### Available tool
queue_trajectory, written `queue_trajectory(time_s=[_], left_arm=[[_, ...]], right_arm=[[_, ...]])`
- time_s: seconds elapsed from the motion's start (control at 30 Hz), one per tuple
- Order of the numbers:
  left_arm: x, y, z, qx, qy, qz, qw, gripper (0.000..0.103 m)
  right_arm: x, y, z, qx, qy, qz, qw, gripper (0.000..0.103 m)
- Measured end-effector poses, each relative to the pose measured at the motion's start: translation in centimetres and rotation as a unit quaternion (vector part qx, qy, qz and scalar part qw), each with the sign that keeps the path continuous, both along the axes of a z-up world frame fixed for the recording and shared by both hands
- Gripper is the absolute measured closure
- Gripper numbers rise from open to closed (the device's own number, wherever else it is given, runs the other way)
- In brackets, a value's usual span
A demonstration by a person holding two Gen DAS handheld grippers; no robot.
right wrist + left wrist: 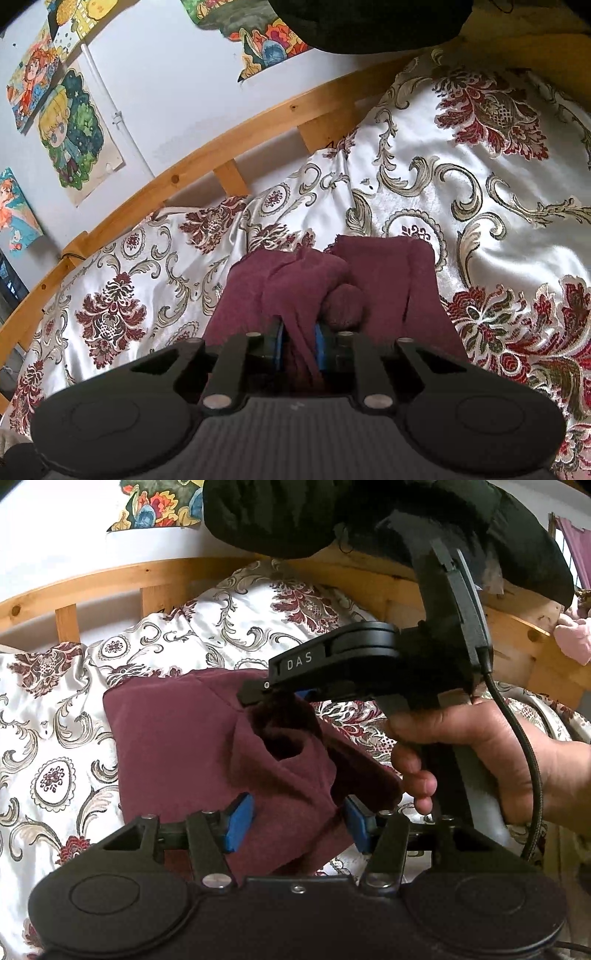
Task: Fold small clothes
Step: 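Grasp the folded shirt with the right gripper while the left gripper holds it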
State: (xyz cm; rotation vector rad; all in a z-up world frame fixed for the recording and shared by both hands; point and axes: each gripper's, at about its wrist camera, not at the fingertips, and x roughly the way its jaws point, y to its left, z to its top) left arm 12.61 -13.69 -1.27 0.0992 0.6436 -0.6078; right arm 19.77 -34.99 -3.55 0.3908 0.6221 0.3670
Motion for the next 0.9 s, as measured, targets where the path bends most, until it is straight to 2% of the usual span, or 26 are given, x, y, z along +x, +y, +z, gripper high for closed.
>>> queue_trajectory(time_s=[0.47, 0.7, 0.9], left_arm=[[0.0, -0.2, -0.2, 0.022, -0.005, -0.004, 0.9997, 0.046], [-0.2, -0.1, -0.1, 0.019, -0.012, -0.003, 0.9997, 0.063], [-0.7, -0.4, 0.1, 0.02, -0.029, -0.014, 0.9993, 0.077]], right_arm=[[0.4, -0.2, -0.9, 0.003, 0.028, -0.009, 1.0, 0.083], [0.7, -0.9, -2.0, 0.033, 0.056, -0.023, 0.998, 0.079], [0.3, -0.6, -0.9, 0.025, 0.034, -0.031, 0.999, 0.083]])
